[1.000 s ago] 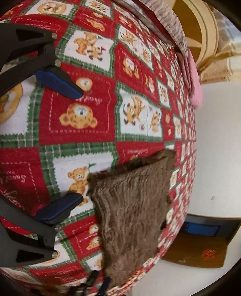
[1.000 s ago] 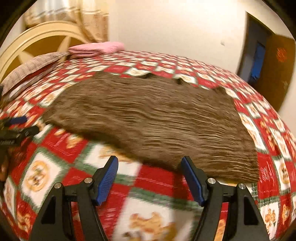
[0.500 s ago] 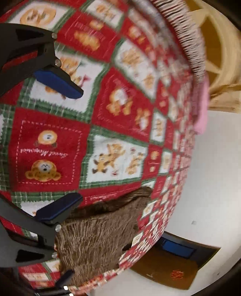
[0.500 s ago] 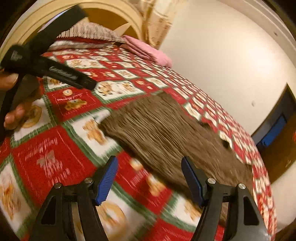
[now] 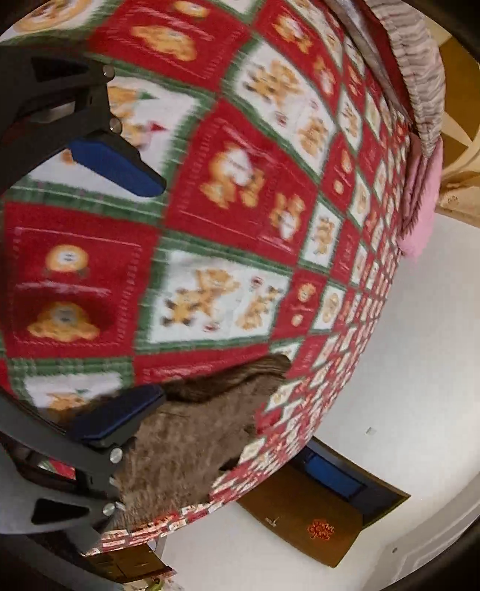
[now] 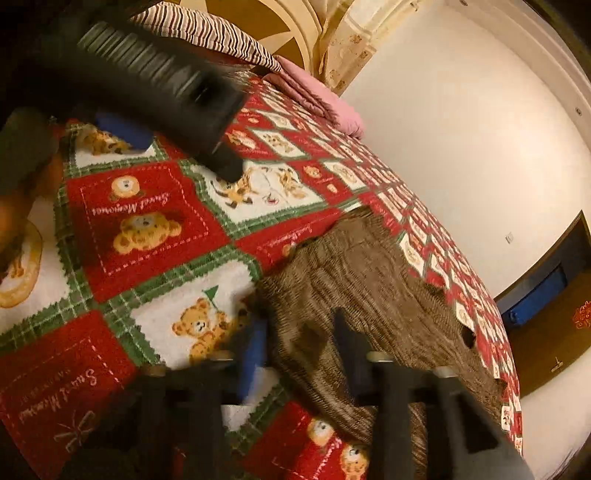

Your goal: Fold small clothes

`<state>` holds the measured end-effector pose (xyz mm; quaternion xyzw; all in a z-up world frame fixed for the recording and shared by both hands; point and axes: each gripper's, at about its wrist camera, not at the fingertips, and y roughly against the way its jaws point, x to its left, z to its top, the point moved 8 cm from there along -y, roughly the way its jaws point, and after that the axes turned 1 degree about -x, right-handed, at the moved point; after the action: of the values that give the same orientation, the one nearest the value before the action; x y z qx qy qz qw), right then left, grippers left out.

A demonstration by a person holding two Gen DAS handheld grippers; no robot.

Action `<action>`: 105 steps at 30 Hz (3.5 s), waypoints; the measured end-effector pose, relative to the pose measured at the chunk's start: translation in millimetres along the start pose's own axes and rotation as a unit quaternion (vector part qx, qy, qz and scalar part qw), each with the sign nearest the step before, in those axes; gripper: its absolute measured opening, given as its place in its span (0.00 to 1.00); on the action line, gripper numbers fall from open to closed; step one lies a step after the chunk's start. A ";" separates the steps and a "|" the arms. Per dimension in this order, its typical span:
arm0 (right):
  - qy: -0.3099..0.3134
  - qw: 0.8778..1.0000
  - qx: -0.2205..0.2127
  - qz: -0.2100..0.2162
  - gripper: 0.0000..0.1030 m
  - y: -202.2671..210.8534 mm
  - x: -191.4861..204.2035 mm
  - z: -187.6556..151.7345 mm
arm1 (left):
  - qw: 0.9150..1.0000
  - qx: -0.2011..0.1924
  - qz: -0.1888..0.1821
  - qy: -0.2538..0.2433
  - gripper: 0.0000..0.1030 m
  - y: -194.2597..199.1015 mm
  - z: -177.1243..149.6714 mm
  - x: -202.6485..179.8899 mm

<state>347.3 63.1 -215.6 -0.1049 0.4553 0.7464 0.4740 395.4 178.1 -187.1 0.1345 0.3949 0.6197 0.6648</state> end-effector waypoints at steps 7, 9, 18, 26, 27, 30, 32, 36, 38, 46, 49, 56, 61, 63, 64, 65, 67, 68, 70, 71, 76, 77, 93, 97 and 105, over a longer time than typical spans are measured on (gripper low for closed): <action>-0.031 0.999 -0.004 0.021 0.10 -1.8 -2.6 -3.1 | 0.998 0.014 -0.039 -0.044 1.00 -31.2 40.7 -39.0; -0.036 0.999 -0.005 0.026 0.10 -4.1 -1.7 -3.0 | 0.997 0.030 -0.054 -0.052 0.99 -48.3 49.6 -53.4; -0.014 1.000 -0.003 0.008 0.10 -5.5 8.1 -3.0 | 0.989 0.107 -0.049 -0.091 0.81 -131.5 55.8 -93.7; -0.018 1.000 -0.005 0.013 0.09 -5.7 9.8 -2.6 | 0.987 0.115 -0.073 -0.090 0.10 -135.9 47.8 -100.8; -0.022 1.000 -0.005 0.017 0.09 -6.5 7.8 -2.6 | 0.987 0.113 -0.067 -0.089 0.10 -134.9 50.0 -100.5; -0.041 0.998 -0.013 0.037 0.08 -4.1 0.6 -1.7 | 0.988 0.114 -0.062 -0.082 0.09 -127.7 54.0 -101.7; -0.062 0.996 -0.026 0.055 0.08 3.4 -7.1 0.4 | 0.989 0.109 -0.073 -0.068 0.09 -120.2 61.2 -103.3; -0.129 0.985 -0.047 0.101 0.08 22.6 -27.6 1.0 | 0.989 0.104 -0.088 -0.064 0.09 -103.4 71.9 -110.1; -0.161 0.978 -0.058 0.120 0.08 31.3 -39.5 0.0 | 0.988 0.100 -0.098 -0.059 0.09 -95.5 77.3 -115.6; -0.289 0.937 -0.103 0.168 0.08 61.7 -99.1 -15.0 | 0.984 0.072 -0.160 -0.032 0.09 -66.9 100.7 -165.2; -0.334 0.921 -0.115 0.165 0.08 76.0 -123.7 -27.8 | 0.981 0.065 -0.179 -0.044 0.09 -60.0 106.6 -202.1; -0.434 0.880 -0.126 0.150 0.08 92.9 -190.1 -76.1 | 0.971 0.065 -0.213 -0.090 0.09 -68.9 100.6 -293.3; -0.489 0.853 -0.117 0.139 0.08 93.6 -219.1 -122.3 | 0.966 0.085 -0.218 -0.112 0.09 -91.6 79.8 -339.5; -0.516 0.838 -0.113 0.138 0.08 93.9 -228.2 -141.5 | 0.963 0.096 -0.216 -0.127 0.09 -100.9 67.5 -359.8; -0.531 0.829 -0.110 0.137 0.08 92.6 -232.6 -152.3 | 0.962 0.100 -0.213 -0.139 0.08 -105.6 61.0 -370.0; -0.541 0.823 -0.107 0.136 0.08 92.3 -236.2 -160.5 | 0.961 0.102 -0.211 -0.146 0.09 -107.8 56.8 -376.8; -0.560 0.812 -0.102 0.132 0.08 91.4 -242.0 -178.1 | 0.959 0.110 -0.208 -0.158 0.09 -116.6 45.7 -390.6; -0.567 0.807 -0.100 0.130 0.08 91.0 -244.1 -185.5 | 0.958 0.113 -0.206 -0.164 0.09 -120.5 40.7 -396.8; -0.581 0.798 -0.095 0.126 0.08 92.0 -249.7 -200.7 | 0.957 0.120 -0.204 -0.170 0.08 -126.6 32.1 -405.1; -0.587 0.795 -0.093 0.124 0.08 91.6 -251.4 -206.0 | 0.956 0.123 -0.202 -0.175 0.08 -130.3 27.4 -409.4; -0.612 0.778 -0.082 0.118 0.08 91.7 -259.1 -233.7 | 0.952 0.132 -0.192 -0.200 0.09 -140.3 10.8 -428.6; -0.617 0.774 -0.080 0.117 0.08 92.1 -259.2 -238.0 | 0.951 0.132 -0.188 -0.209 0.08 -143.5 7.0 -433.6; -0.683 0.723 -0.045 0.095 0.08 84.5 -259.8 -310.8 | 0.940 0.034 -0.150 -0.305 0.64 -93.7 -18.9 -428.3; -0.668 0.741 -0.030 0.060 0.23 98.9 -264.3 -310.5 | 0.938 -0.014 -0.100 -0.331 0.81 -68.7 -22.5 -377.8; -0.579 0.812 -0.044 0.048 0.57 77.6 -324.9 -243.0 | 0.960 0.045 -0.047 -0.273 0.84 -100.8 -53.9 -301.5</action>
<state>389.9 -335.6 -116.4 0.3483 0.0675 0.7099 0.6084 454.5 -138.8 -181.5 0.3100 0.2317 0.5093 0.7687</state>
